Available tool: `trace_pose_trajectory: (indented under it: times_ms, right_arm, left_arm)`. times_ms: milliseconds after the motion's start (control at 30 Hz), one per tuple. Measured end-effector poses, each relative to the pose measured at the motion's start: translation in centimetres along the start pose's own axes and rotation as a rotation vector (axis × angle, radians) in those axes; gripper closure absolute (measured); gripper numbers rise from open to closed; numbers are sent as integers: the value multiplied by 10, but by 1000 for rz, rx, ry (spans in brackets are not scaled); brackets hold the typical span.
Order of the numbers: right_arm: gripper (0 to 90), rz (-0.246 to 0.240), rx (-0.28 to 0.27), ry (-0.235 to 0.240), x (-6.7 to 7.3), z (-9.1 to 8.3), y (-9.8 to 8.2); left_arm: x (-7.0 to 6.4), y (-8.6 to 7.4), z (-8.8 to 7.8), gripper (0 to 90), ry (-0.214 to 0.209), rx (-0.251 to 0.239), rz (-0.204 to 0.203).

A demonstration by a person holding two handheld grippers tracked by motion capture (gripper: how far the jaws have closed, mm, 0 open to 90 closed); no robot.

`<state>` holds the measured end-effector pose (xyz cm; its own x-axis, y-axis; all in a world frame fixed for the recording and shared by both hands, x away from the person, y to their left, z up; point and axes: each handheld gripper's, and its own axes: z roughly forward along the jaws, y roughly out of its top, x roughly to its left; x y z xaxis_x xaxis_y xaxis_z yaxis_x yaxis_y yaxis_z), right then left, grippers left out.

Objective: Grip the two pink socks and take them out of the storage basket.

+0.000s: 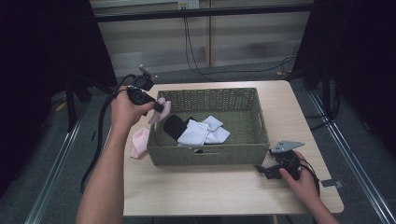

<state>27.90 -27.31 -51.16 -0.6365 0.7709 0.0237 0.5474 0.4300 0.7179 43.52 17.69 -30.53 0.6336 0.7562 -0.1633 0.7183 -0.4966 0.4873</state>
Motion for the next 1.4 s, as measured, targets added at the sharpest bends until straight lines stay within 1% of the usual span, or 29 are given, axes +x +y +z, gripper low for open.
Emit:
trace_pose_trajectory:
  times_ms: [133,233,267,367,400,433,467,500,533,600,633,700,733,833,867,900,933,967,1000,1033,1067,1133,1233,1300,1367,1400]
  right_arm:
    - [102,0,0,0,0,0,0]
    - [102,0,-1,0,0,0,0]
    - [102,-1,-1,1,0,0,0]
    - [102,-1,-1,0,0,0,0]
    - [102,-2,-1,0,0,0,0]
    - [102,-2,-1,0,0,0,0]
    - [102,-1,-1,0,0,0,0]
    - [102,-1,-1,0,0,0,0]
    - [102,-1,-1,0,0,0,0]
    - [102,-2,-1,0,0,0,0]
    - [102,1,0,0,0,0,0]
    - [102,0,0,0,0,0,0]
    - [102,1,0,0,0,0,0]
    - [102,0,0,0,0,0,0]
    - [102,0,0,0,0,0,0]
    - [102,2,1,0,0,0,0]
    - [102,2,1,0,0,0,0]
    - [102,2,1,0,0,0,0]
    - [102,2,1,0,0,0,0]
    - [102,2,1,0,0,0,0]
    - [102,2,1,0,0,0,0]
    - [102,2,1,0,0,0,0]
    - [102,-1,3,1,0,0,0]
    - [102,-2,3,0,0,0,0]
    - [102,-1,3,0,0,0,0]
    - [102,-2,3,0,0,0,0]
  left_arm:
    - [10,-8,-3,831,6,1,-5]
    - [16,-16,-5,830,12,-7,-28]
    - [19,-18,-5,830,21,-8,-24]
    - [25,-25,-6,830,25,-14,-45]
    - [29,-28,-8,830,36,-15,-43]
    - [29,-28,-8,830,36,-15,-43]
    - [30,-30,-9,830,32,-16,-55]
    - [32,-32,-9,830,34,-18,-58]
    - [34,-34,-10,830,43,-20,-56]
    - [37,-38,-9,828,58,-14,-57]
    - [41,-43,-8,827,75,-8,-63]
    - [43,-44,-7,825,73,-8,-69]
    - [45,-47,-6,824,70,-10,-81]
    - [49,-54,-3,820,81,-7,-96]
    - [50,-55,-2,807,83,-7,-95]
    - [51,-57,0,714,89,-13,-94]
    - [51,-58,1,714,100,-22,-98]
    - [52,-59,2,628,105,-24,-87]
    - [52,-60,3,628,107,-23,-88]
    - [52,-61,4,580,109,-28,-89]
    - [52,-62,4,580,110,-32,-89]
    - [51,-63,6,543,116,-44,-80]
    - [50,-68,7,471,127,-50,-84]
    - [50,-73,10,460,130,-61,-86]
    - [49,-79,12,447,128,-64,-79]
    - [49,-85,15,432,131,-70,-80]
